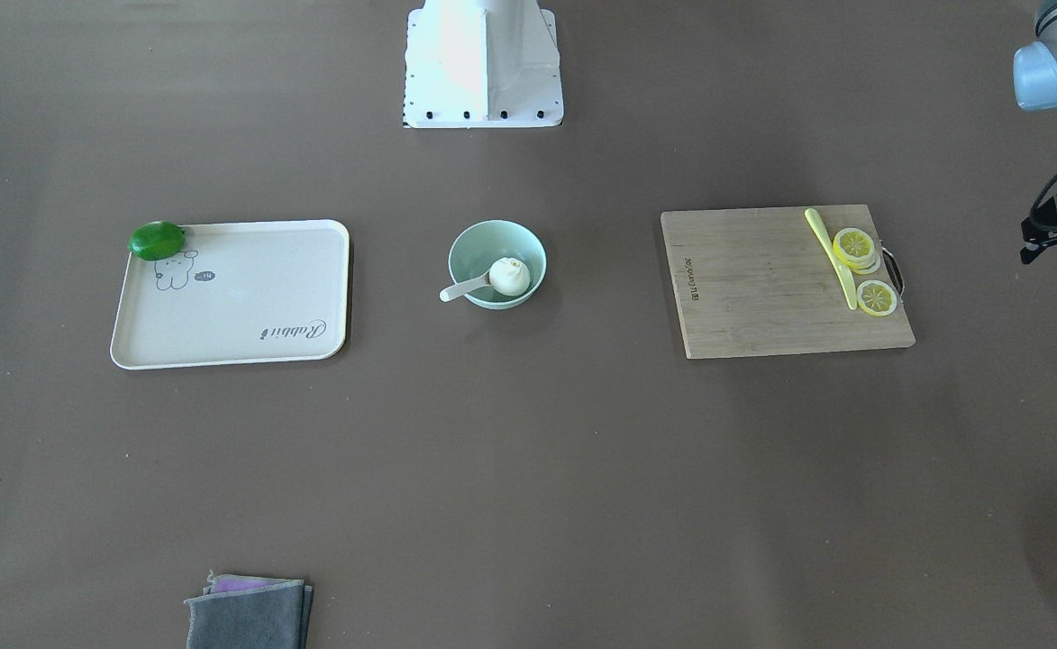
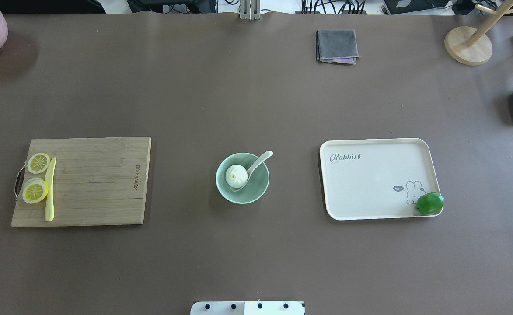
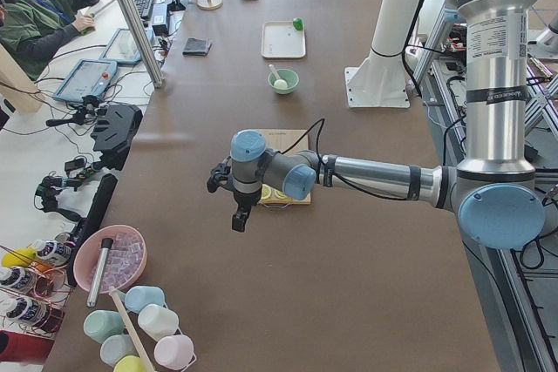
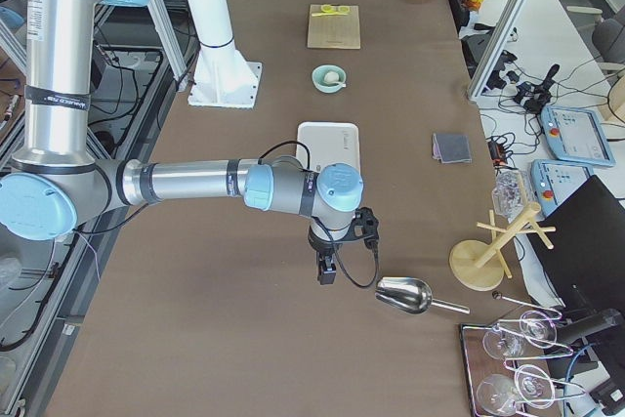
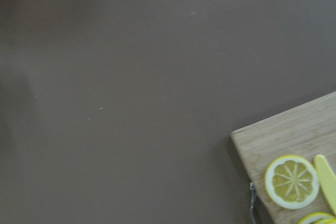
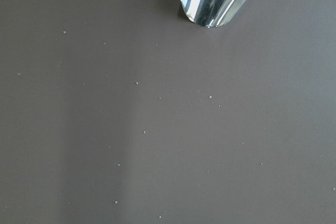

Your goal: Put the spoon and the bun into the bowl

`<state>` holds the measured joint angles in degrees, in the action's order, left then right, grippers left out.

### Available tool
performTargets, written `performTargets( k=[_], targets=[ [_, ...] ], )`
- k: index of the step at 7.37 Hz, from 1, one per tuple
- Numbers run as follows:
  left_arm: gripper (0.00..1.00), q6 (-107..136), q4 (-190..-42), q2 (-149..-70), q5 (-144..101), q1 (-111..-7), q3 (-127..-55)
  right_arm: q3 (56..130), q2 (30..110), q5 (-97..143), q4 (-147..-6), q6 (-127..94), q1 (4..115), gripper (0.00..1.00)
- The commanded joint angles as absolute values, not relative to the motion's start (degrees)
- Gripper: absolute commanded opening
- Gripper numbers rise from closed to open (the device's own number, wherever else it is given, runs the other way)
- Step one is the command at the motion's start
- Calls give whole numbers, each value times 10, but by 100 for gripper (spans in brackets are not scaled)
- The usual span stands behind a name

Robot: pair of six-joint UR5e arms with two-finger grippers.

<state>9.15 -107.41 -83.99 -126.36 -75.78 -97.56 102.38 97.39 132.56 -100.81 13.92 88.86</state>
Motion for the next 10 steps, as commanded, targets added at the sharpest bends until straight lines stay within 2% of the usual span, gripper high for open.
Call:
performTargets(
  k=[1,6,10],
  targets=[
    [99,89,-1071,-824,-1348,-828,-966,1025,973,1327,-1005,141,889,100],
    [99,-9,-964,-812,-1362,-891,-983,1020,978,1328,-978,141,889,100],
    [99,-12,-867,-798,-1358,-893,-1050,1020,978,1327,-977,142,889,100]
  ],
)
